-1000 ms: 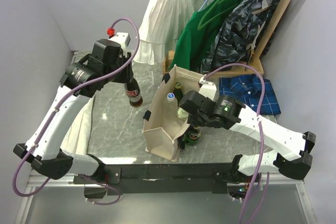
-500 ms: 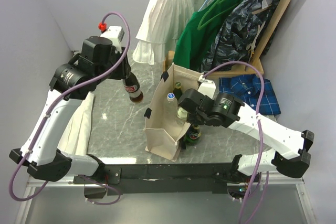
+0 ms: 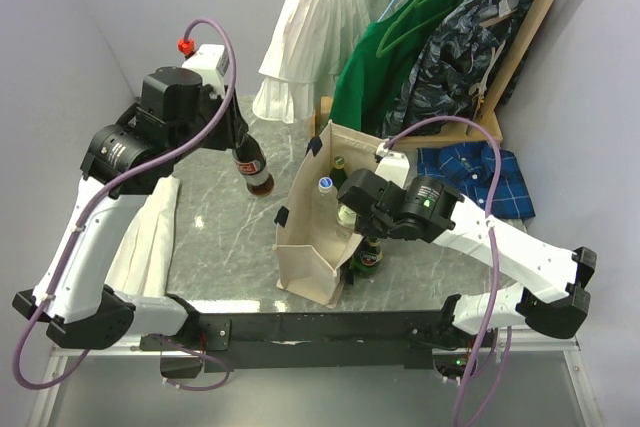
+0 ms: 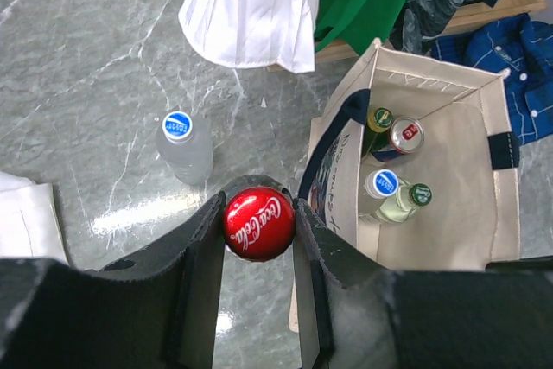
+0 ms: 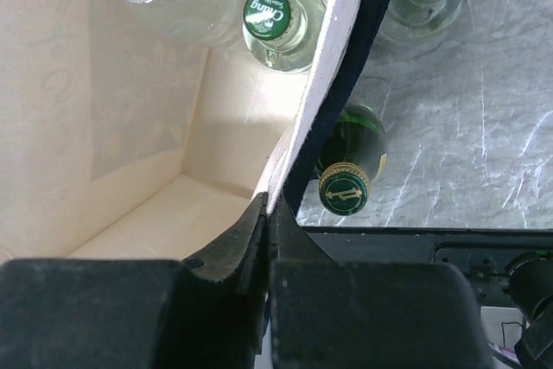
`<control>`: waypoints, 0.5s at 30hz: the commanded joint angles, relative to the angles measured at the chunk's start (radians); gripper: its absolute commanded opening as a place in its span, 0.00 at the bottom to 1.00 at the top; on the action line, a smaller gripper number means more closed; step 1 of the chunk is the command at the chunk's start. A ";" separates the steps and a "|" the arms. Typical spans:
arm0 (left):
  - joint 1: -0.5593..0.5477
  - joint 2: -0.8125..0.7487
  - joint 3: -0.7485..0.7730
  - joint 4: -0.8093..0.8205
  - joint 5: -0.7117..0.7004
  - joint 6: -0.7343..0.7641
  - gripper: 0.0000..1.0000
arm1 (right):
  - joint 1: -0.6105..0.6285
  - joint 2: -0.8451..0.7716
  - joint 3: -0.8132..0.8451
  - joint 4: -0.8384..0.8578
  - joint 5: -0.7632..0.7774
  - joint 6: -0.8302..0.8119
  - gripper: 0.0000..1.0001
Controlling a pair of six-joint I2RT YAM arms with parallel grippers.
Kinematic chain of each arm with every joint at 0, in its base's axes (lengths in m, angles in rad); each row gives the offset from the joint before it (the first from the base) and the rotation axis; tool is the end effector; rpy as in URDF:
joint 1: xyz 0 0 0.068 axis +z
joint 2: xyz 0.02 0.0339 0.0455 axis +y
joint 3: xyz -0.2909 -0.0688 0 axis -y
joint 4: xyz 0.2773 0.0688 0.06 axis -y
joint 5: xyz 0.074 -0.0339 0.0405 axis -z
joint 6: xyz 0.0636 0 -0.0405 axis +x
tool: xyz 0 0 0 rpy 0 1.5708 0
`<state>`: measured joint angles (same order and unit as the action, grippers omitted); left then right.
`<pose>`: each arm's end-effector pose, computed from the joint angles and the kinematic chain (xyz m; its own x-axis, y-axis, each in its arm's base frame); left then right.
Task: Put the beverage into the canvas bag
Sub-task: Place the drink in the canvas bag.
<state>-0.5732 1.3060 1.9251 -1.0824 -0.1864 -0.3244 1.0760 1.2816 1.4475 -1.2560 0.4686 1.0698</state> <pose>0.2223 -0.1295 0.5430 -0.4814 -0.0621 -0.8743 0.2534 0.9450 -0.2066 0.1493 0.2161 0.3814 -0.8039 0.1580 -0.5733 0.0398 0.9762 0.2132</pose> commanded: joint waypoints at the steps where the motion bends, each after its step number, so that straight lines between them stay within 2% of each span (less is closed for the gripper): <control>1: -0.007 -0.062 0.083 0.180 0.015 0.018 0.01 | 0.012 0.004 0.025 0.015 0.031 -0.022 0.00; 7: -0.007 -0.102 0.078 0.243 0.074 0.036 0.01 | 0.009 0.024 0.024 0.020 0.021 -0.027 0.00; 11: -0.007 -0.145 0.031 0.309 0.163 0.064 0.01 | 0.010 0.021 0.011 0.036 0.016 -0.022 0.00; 15: -0.007 -0.157 0.038 0.319 0.177 0.077 0.01 | 0.012 0.018 -0.002 0.044 0.015 -0.013 0.00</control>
<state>-0.5758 1.2121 1.9190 -1.0145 -0.0669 -0.2707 1.0779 1.3033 1.4475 -1.2289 0.4686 1.0496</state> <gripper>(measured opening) 0.376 0.019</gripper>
